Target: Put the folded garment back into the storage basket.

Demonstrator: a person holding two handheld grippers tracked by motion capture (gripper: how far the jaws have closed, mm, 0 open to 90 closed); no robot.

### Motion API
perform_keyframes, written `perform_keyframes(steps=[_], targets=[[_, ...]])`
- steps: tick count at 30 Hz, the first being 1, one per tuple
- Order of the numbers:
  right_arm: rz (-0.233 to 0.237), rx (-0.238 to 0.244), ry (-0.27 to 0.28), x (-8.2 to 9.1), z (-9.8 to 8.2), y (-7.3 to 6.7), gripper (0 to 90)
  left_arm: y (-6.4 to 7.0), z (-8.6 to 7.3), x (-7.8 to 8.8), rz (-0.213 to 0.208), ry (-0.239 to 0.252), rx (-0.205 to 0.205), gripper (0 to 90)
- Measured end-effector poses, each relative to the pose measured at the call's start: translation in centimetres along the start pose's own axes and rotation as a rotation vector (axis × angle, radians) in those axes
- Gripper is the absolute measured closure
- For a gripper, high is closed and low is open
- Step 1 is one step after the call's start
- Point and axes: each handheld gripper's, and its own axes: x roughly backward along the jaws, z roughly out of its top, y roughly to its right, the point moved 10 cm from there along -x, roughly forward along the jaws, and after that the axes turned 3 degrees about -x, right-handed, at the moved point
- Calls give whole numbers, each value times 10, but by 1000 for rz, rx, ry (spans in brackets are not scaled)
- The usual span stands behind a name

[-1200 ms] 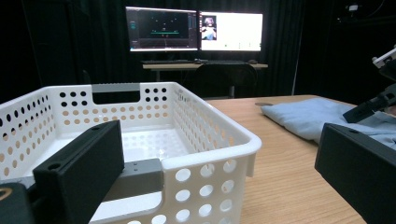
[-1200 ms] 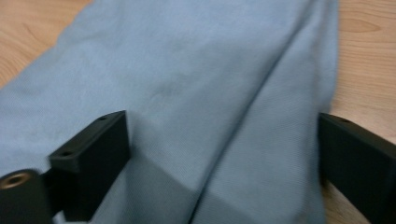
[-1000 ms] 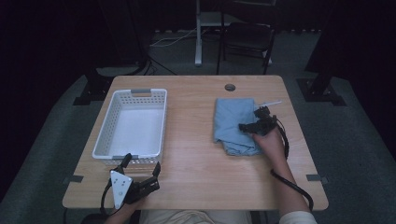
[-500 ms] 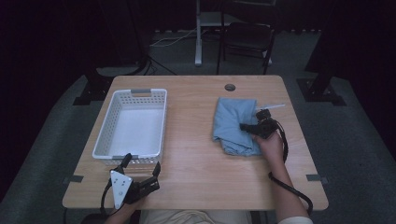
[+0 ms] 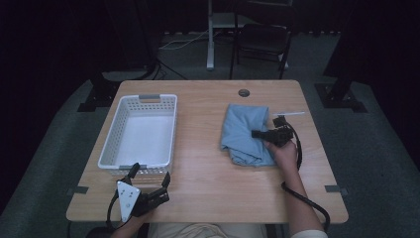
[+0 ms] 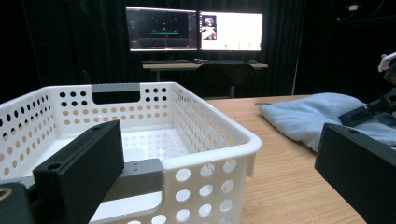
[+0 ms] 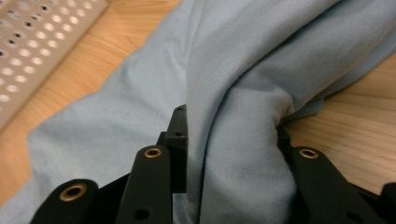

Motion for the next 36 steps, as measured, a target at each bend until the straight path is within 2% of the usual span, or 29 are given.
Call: perform_keyframes(steps=[2, 9, 36], targets=[[30, -7, 11, -1, 1, -4, 659, 0, 0, 0, -1, 0, 0, 27], [63, -2, 48, 3, 4, -12, 667, 0, 0, 0, -2, 1, 0, 26], [82, 54, 141, 35, 30, -41, 670, 0, 0, 0, -2, 1, 0, 26]])
